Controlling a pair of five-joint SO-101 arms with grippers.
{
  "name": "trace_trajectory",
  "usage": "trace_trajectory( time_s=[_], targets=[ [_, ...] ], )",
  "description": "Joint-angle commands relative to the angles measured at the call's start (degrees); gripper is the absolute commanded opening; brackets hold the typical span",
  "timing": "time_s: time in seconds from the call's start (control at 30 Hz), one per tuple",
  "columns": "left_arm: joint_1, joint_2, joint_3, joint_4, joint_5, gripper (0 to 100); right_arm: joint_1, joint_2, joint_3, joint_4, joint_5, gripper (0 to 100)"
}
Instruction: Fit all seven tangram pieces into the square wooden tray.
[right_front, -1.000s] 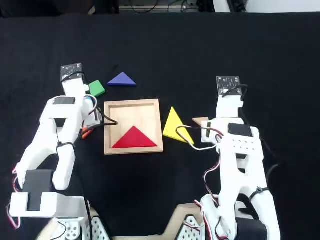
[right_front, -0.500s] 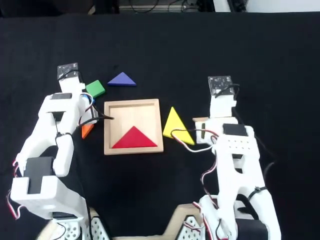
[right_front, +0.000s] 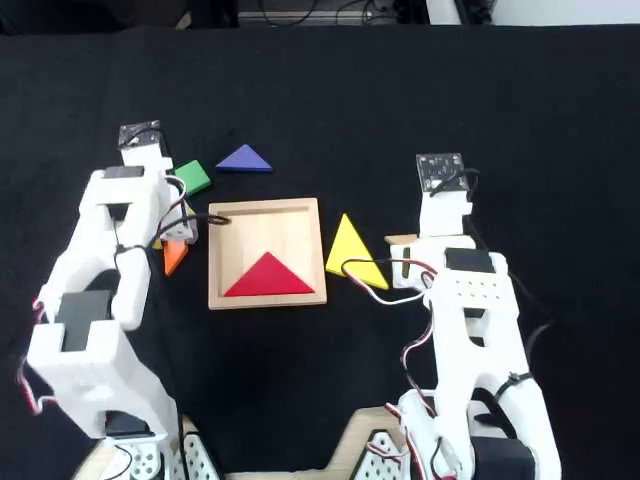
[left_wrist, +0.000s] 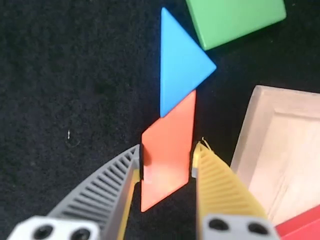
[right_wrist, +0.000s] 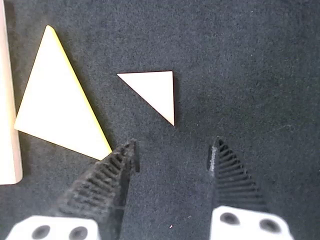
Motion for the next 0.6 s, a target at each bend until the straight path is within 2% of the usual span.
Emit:
trace_trajectory(
  time_s=[0.0, 0.3, 0.57],
  targets=[
    [-3.12, 5.45, -6.99, 4.92, -0.62, 17, -0.79, -1.63, -0.13, -0.88, 0.26, 23.0],
    [-5.14, 4.40, -6.55, 6.33, -3.25, 17, -0.79, -1.63, -0.13, -0.88, 0.26, 23.0],
    [-0.75, -16.70, -5.05, 10.90, -0.44, 17, -0.79, -1.63, -0.13, -0.88, 0.26, 23.0]
  ],
)
